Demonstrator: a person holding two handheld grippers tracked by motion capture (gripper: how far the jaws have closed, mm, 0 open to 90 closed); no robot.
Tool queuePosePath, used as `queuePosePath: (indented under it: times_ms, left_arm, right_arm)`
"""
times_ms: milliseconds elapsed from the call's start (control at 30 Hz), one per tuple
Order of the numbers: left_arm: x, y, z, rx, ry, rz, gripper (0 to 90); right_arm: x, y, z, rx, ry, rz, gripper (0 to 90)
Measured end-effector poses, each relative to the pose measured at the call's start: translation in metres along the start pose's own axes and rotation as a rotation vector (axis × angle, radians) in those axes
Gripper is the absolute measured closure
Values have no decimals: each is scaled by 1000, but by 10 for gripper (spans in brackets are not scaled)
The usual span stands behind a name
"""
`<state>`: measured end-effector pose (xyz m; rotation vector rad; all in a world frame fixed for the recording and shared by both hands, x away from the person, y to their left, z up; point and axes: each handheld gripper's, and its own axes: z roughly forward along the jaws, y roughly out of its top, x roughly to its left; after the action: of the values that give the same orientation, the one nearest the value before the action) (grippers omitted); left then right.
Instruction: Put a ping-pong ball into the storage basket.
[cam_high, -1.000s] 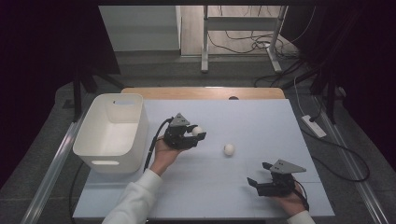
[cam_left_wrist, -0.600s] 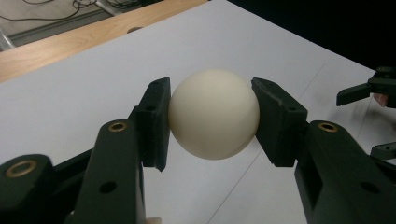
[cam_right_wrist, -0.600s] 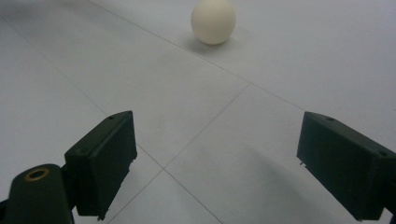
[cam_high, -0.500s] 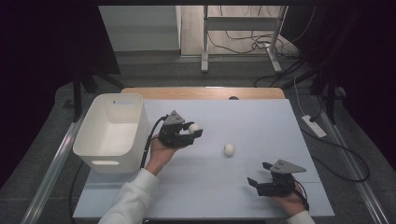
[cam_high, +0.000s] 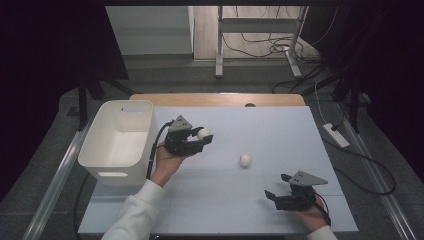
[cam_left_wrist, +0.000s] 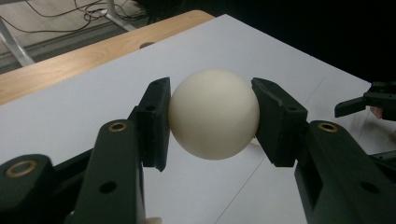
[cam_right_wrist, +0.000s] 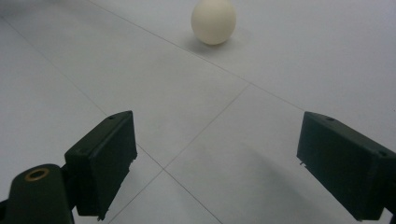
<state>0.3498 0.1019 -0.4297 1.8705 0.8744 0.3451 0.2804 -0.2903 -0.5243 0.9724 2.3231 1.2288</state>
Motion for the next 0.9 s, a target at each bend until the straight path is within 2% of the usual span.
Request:
queuePosePath:
  times_ms: [267, 900]
  left_arm:
    - [0, 5, -6, -17, 9, 10, 501]
    - [9, 10, -23, -40, 39, 2, 501]
  right_arm:
    - [0, 0, 0, 0, 1, 1, 119]
    - [0, 0, 0, -1, 2, 1, 119]
